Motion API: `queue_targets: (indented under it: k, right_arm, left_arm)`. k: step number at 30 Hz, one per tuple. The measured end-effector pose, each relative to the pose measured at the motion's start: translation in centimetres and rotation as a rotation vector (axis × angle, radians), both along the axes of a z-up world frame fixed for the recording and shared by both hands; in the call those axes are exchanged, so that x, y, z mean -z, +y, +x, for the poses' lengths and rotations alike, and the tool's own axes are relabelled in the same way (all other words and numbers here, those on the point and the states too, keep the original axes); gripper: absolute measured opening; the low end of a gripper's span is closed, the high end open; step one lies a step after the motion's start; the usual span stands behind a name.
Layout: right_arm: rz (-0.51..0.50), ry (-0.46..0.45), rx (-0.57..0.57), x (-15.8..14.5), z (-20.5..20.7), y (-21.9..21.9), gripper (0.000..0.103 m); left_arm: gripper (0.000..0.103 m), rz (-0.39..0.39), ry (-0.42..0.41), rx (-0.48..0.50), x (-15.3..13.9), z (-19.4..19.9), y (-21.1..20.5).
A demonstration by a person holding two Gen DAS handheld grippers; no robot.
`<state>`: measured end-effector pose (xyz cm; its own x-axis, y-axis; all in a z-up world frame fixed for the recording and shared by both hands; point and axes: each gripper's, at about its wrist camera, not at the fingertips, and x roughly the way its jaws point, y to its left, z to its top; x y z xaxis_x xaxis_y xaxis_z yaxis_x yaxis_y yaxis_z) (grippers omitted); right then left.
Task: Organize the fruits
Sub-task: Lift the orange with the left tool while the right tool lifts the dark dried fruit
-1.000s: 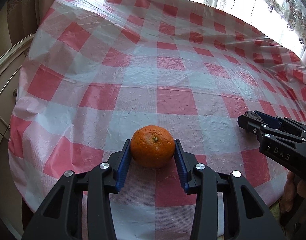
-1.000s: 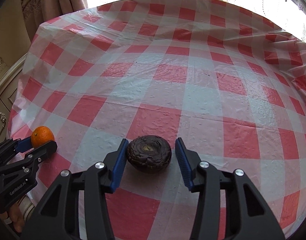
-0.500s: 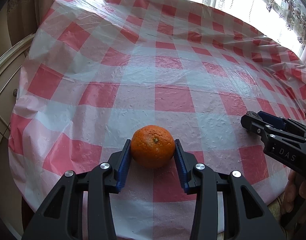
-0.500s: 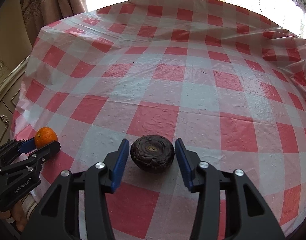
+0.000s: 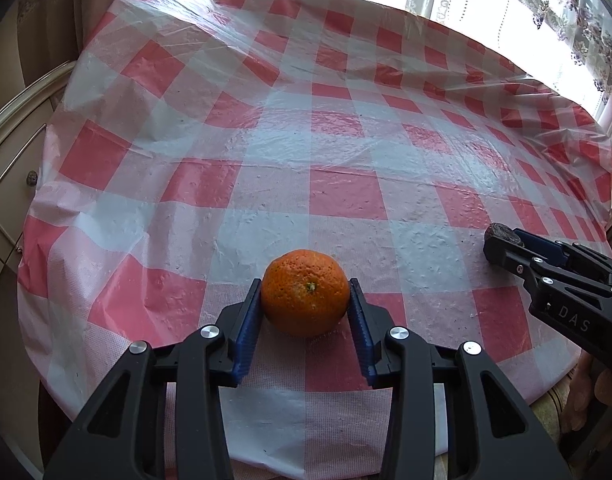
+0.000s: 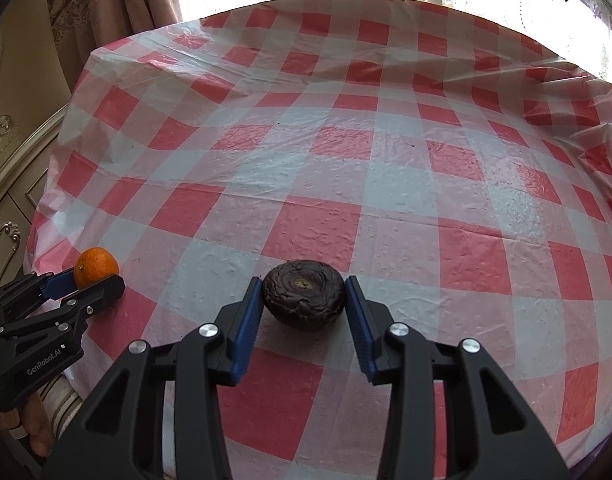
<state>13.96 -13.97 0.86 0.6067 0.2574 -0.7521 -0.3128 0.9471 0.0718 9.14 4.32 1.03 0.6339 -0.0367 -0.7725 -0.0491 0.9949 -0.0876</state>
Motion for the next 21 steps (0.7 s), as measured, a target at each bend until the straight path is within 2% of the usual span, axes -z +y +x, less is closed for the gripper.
queue_targets:
  k: [8, 21]
  right_arm:
    - [-0.002, -0.044, 0.009, -1.3, -1.8, -0.6, 0.042]
    - [0.055, -0.081, 0.047, -3.5, -4.8, -3.7, 0.042]
  left_arm:
    - [0.038, 0.050, -0.032, 0.017, -1.2, -0.9, -1.2]
    - [0.038, 0.139, -0.070, 0.083, -3.4, -2.1, -4.2]
